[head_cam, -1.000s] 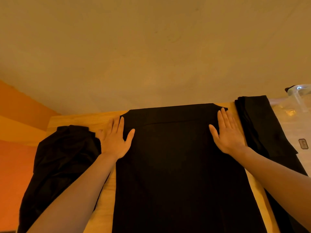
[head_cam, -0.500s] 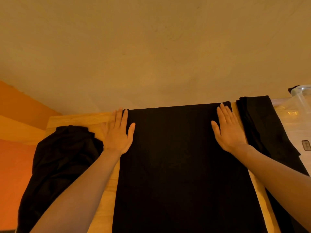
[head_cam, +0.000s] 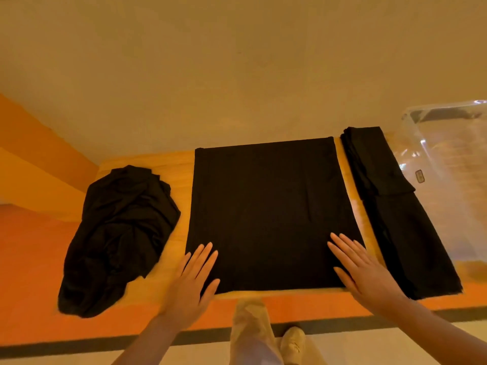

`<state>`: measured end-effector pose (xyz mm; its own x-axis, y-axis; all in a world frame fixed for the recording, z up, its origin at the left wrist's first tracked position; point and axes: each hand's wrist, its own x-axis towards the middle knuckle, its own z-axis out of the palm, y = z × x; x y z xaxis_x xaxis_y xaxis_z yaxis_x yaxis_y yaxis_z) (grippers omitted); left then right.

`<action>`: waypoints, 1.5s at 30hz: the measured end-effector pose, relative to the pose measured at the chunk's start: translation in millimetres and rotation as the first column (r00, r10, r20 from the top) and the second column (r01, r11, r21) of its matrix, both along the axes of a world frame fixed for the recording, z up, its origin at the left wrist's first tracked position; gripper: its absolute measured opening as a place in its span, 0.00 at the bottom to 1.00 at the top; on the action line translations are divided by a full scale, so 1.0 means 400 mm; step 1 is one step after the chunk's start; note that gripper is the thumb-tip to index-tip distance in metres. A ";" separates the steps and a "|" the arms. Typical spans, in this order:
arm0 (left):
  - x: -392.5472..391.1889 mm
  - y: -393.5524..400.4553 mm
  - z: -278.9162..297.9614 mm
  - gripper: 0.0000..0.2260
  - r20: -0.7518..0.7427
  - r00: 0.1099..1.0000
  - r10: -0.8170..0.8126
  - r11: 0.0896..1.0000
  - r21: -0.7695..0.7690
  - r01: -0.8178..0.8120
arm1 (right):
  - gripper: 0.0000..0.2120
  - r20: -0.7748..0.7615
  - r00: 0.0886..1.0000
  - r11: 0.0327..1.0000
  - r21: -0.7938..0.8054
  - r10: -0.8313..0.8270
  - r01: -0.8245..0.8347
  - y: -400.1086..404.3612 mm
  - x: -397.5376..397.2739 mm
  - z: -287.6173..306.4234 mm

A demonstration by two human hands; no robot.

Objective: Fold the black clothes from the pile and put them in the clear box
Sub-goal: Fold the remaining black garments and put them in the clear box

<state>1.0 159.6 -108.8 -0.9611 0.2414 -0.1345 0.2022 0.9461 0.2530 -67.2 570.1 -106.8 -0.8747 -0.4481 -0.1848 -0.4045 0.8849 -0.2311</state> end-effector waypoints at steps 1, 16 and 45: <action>0.025 -0.004 0.001 0.27 0.018 1.000 -0.008 1.000 0.008 0.008 | 0.29 -0.003 1.000 1.000 -0.015 -0.004 0.004 0.010 0.021 0.002; 0.156 -0.045 0.047 0.15 -0.232 0.971 -0.057 0.998 0.016 0.062 | 0.37 -0.292 0.939 0.983 0.082 0.181 -0.164 0.090 0.128 0.024; 0.085 -0.054 0.274 0.02 0.064 0.827 0.559 0.529 0.740 -0.415 | 0.39 0.446 0.841 0.344 -0.771 -0.307 0.535 0.099 0.060 0.301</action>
<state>35.0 138.1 0.7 -0.9459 -0.3234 0.0268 -0.1294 0.4518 0.8827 -43.0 609.7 13.5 -0.9904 -0.0500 -0.1286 0.1144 0.2234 -0.9680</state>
